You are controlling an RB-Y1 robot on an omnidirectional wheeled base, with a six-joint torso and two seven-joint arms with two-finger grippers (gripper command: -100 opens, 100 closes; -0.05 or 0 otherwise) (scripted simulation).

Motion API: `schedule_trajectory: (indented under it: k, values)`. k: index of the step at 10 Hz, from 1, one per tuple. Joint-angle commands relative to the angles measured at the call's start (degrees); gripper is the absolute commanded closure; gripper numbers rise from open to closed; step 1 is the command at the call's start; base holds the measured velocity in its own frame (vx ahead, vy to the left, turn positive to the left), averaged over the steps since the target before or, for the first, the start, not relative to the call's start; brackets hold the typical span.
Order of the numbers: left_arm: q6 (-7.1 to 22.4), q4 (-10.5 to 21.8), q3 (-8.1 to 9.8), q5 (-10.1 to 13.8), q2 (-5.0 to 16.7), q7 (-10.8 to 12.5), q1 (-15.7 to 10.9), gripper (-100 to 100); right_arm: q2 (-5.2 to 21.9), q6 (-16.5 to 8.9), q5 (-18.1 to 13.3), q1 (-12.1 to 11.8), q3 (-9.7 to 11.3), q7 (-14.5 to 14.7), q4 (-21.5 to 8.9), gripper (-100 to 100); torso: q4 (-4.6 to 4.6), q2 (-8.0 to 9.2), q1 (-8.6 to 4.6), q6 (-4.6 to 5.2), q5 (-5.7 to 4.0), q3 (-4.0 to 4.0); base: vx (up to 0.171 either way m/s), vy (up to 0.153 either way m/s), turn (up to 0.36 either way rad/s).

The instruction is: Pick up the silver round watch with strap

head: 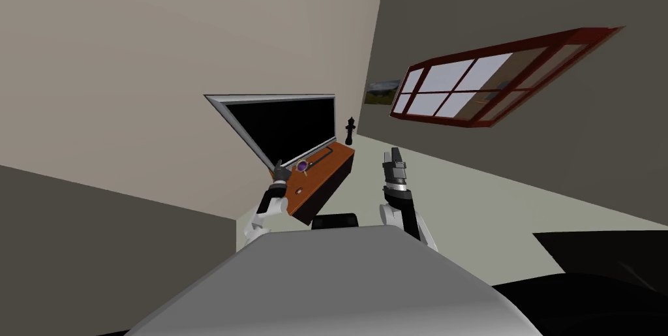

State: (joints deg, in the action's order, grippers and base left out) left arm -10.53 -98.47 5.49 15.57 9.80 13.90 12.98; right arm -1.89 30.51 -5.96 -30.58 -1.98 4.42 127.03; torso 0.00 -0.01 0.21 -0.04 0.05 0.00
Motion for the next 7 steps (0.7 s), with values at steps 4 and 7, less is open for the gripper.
schedule_trajectory:
  k: [4, 7]
  values:
    - [1.96, 6.54, 0.31, 2.91, -0.35, 3.55, -2.29, -100, 0.00, 0.00, 0.00, 0.01, 0.00, 0.00, 0.00, 0, 0.00, 0.01, -0.02, 0.03, 0.00, 0.00, -0.021, 0.045, -0.119]
    - [3.83, 12.09, 0.58, 5.69, -0.48, 6.90, -4.50, -100, 0.00, 0.00, 0.00, 0.00, 0.00, 0.00, 0.00, 0, 0.00, 0.01, -0.02, -0.01, 0.00, 0.01, -0.028, 0.049, -0.126]
